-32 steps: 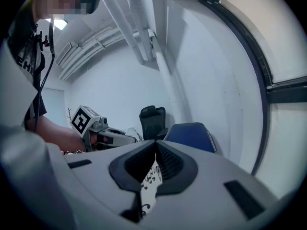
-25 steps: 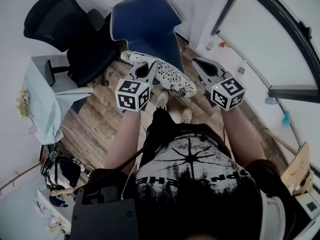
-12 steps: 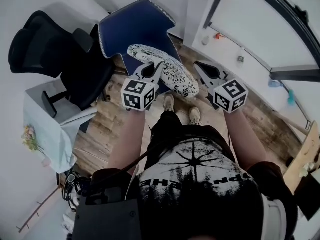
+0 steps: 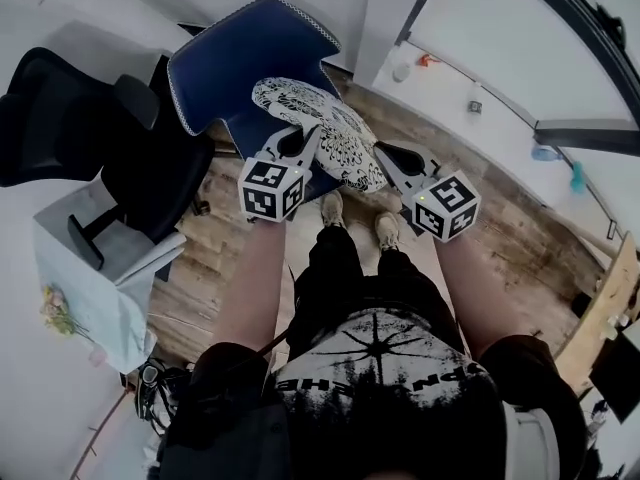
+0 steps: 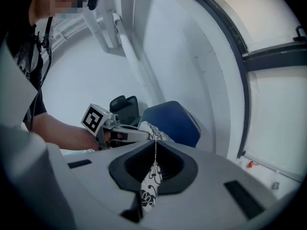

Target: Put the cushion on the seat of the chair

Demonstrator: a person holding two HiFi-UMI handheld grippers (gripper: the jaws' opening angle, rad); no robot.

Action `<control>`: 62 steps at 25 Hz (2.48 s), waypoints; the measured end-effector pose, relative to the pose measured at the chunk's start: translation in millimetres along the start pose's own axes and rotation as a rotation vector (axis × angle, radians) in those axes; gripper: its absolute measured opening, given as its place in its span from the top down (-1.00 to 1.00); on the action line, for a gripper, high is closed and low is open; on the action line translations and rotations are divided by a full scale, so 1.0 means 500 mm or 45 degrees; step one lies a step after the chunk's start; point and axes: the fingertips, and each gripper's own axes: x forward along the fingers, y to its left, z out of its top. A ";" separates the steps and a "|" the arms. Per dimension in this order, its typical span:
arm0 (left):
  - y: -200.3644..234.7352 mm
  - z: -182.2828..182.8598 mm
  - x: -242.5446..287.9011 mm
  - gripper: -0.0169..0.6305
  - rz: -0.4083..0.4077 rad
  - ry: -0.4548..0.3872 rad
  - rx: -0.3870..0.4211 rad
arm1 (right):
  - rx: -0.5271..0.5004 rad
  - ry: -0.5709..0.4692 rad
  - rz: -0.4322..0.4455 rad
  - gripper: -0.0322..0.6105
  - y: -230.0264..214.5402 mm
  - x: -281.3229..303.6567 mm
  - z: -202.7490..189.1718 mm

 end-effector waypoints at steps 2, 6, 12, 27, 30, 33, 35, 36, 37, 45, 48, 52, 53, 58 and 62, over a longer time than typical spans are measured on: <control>0.024 -0.048 0.016 0.88 0.003 0.038 -0.032 | 0.007 0.036 0.022 0.84 0.004 0.022 -0.031; 0.070 -0.141 0.016 0.88 0.041 0.126 -0.079 | 0.029 0.108 0.076 0.84 0.021 0.057 -0.085; 0.155 -0.222 -0.013 0.88 0.126 0.138 -0.187 | 0.032 0.186 0.124 0.84 0.030 0.121 -0.144; 0.324 -0.530 -0.116 0.88 0.298 0.347 -0.486 | 0.054 0.376 0.306 0.84 0.149 0.289 -0.282; 0.345 -0.560 -0.113 0.88 0.300 0.353 -0.493 | 0.040 0.378 0.342 0.84 0.170 0.326 -0.301; 0.363 -0.588 -0.103 0.88 0.321 0.359 -0.489 | 0.012 0.354 0.369 0.84 0.183 0.363 -0.304; 0.372 -0.610 -0.096 0.87 0.339 0.372 -0.489 | -0.011 0.343 0.380 0.84 0.188 0.385 -0.309; 0.379 -0.621 -0.094 0.87 0.351 0.380 -0.489 | -0.023 0.343 0.386 0.84 0.190 0.397 -0.313; 0.387 -0.632 -0.092 0.87 0.367 0.393 -0.491 | -0.034 0.347 0.394 0.84 0.193 0.408 -0.318; 0.438 -0.701 -0.072 0.87 0.431 0.478 -0.549 | -0.066 0.385 0.437 0.84 0.215 0.435 -0.353; 0.443 -0.716 -0.076 0.87 0.437 0.475 -0.569 | -0.057 0.401 0.444 0.84 0.225 0.427 -0.364; 0.447 -0.738 -0.073 0.87 0.447 0.474 -0.576 | -0.054 0.419 0.449 0.84 0.230 0.417 -0.380; 0.449 -0.744 -0.073 0.87 0.450 0.478 -0.577 | -0.053 0.423 0.450 0.84 0.232 0.415 -0.382; 0.461 -0.759 -0.062 0.86 0.464 0.496 -0.567 | -0.056 0.432 0.455 0.84 0.227 0.410 -0.389; 0.466 -0.771 -0.057 0.81 0.471 0.499 -0.561 | -0.057 0.446 0.457 0.84 0.224 0.401 -0.394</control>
